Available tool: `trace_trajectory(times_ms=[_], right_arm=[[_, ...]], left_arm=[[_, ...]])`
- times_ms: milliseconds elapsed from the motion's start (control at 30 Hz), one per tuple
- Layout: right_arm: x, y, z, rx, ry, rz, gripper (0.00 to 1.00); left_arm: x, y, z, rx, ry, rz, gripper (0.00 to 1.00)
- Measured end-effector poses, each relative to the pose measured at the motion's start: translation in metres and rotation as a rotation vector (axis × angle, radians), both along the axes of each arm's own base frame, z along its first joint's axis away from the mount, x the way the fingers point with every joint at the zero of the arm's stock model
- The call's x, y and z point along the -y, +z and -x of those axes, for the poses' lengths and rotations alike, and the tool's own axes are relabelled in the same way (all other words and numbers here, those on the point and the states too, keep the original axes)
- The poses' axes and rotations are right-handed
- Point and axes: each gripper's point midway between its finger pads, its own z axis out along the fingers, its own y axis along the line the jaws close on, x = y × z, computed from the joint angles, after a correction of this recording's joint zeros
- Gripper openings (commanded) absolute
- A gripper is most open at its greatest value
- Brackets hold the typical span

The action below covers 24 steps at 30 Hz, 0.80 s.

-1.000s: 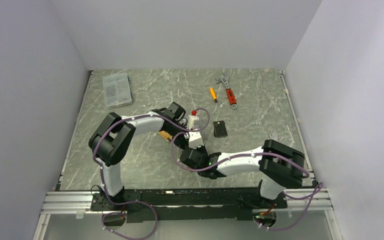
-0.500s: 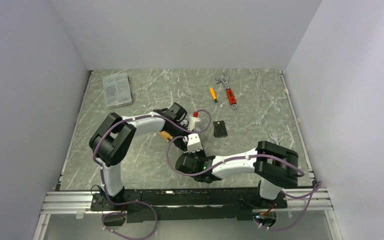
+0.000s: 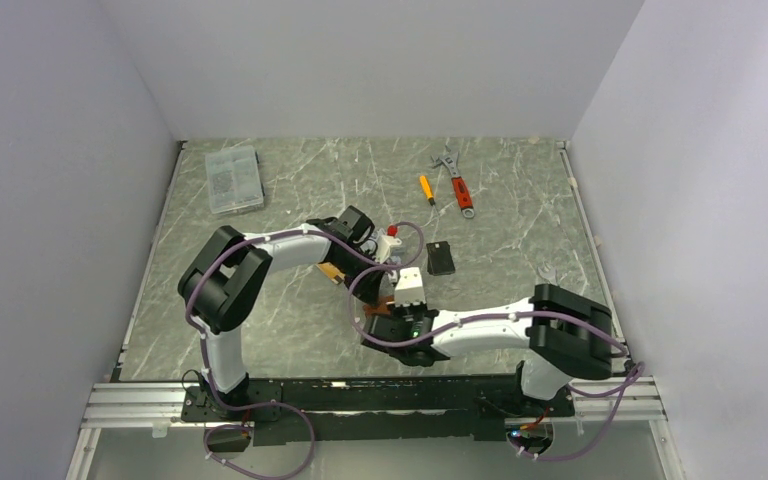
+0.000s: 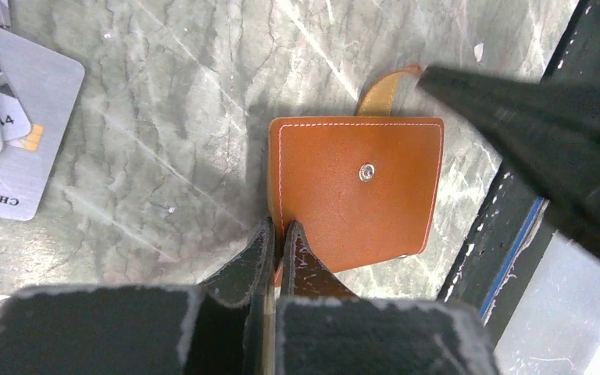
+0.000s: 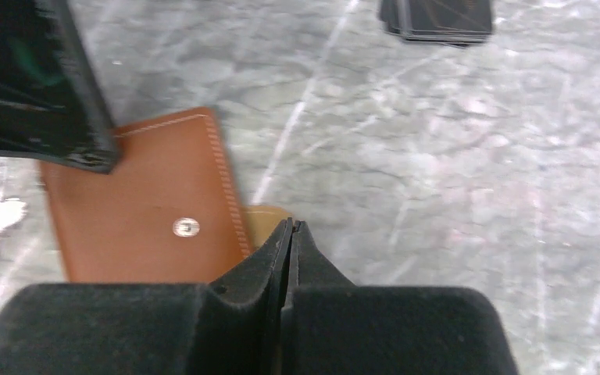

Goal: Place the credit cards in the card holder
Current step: Open the card holder at the center of the board.

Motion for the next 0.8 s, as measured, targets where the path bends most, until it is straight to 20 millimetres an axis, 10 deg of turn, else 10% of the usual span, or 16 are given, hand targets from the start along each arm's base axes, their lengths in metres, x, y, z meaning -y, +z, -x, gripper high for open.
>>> trace_trajectory(times_ms=[367,467,600,800], right_arm=[[0.051,0.009,-0.001,-0.045,-0.091,-0.023,0.0],[0.068,0.008,-0.006,-0.092,-0.141,-0.094,0.33],[0.079,0.018,-0.013,-0.125,-0.157,-0.189,0.56],[0.064,0.047,-0.029,-0.116,-0.099,-0.318,0.58]], left_arm=[[-0.01,0.002,-0.005,0.04,-0.008,-0.026,0.0],[-0.011,0.002,-0.006,0.049,-0.014,-0.029,0.04],[-0.01,0.009,-0.009,0.055,-0.02,-0.031,0.42],[-0.006,0.023,-0.014,0.05,-0.021,0.002,0.96]])
